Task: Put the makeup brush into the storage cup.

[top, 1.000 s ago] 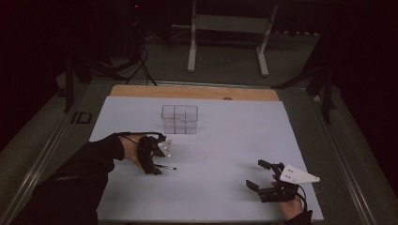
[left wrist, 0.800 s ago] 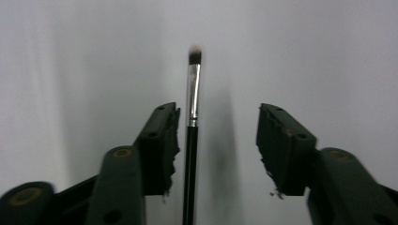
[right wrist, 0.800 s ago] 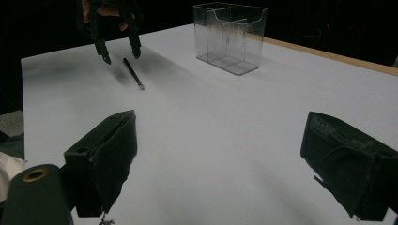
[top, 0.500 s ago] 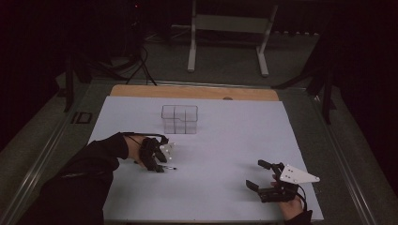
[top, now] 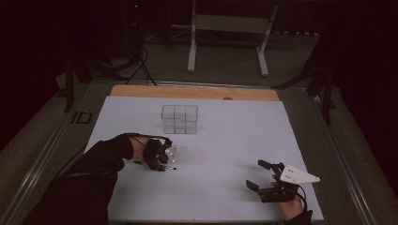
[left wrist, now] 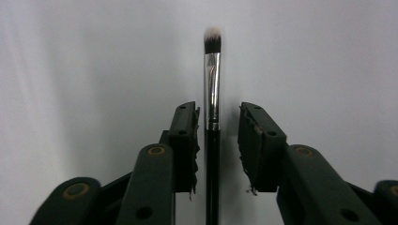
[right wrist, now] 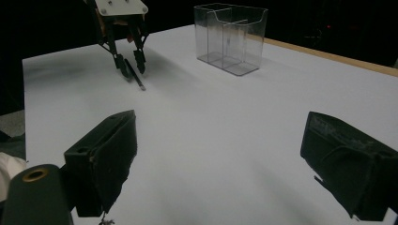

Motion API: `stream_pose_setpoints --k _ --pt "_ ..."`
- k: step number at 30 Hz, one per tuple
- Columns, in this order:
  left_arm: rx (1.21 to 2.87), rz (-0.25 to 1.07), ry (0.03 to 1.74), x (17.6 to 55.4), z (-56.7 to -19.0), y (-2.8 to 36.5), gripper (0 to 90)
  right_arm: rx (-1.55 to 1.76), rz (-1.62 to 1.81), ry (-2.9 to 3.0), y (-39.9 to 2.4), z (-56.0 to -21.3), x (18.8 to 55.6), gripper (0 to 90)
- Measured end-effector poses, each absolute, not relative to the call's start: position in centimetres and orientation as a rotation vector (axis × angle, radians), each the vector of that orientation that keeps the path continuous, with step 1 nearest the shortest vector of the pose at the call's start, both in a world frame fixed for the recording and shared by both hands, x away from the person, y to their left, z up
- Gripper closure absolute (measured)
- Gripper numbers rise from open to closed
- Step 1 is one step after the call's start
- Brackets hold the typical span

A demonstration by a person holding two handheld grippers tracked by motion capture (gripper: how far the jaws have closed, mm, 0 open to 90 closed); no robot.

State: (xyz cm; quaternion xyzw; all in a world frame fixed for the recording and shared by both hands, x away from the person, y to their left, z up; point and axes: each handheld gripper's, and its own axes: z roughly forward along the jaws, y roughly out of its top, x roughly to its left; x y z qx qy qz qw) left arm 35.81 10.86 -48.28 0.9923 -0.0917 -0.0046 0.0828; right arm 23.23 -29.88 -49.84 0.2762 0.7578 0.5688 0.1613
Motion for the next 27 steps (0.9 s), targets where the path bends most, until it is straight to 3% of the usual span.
stream_pose_setpoints --k 16,17,27 --pt "3.013 -0.046 -0.296 35.8 -48.9 10.1 80.1 0.792 1.627 2.163 -29.9 -49.8 23.2 11.3" --pt "3.019 -0.05 -0.28 35.7 -48.9 10.1 84.0 0.79 1.626 2.163 -29.9 -49.8 23.2 11.3" --pt "3.029 0.01 -0.28 35.4 -48.1 9.8 86.3 0.793 1.626 2.16 -30.0 -49.8 23.2 11.3"
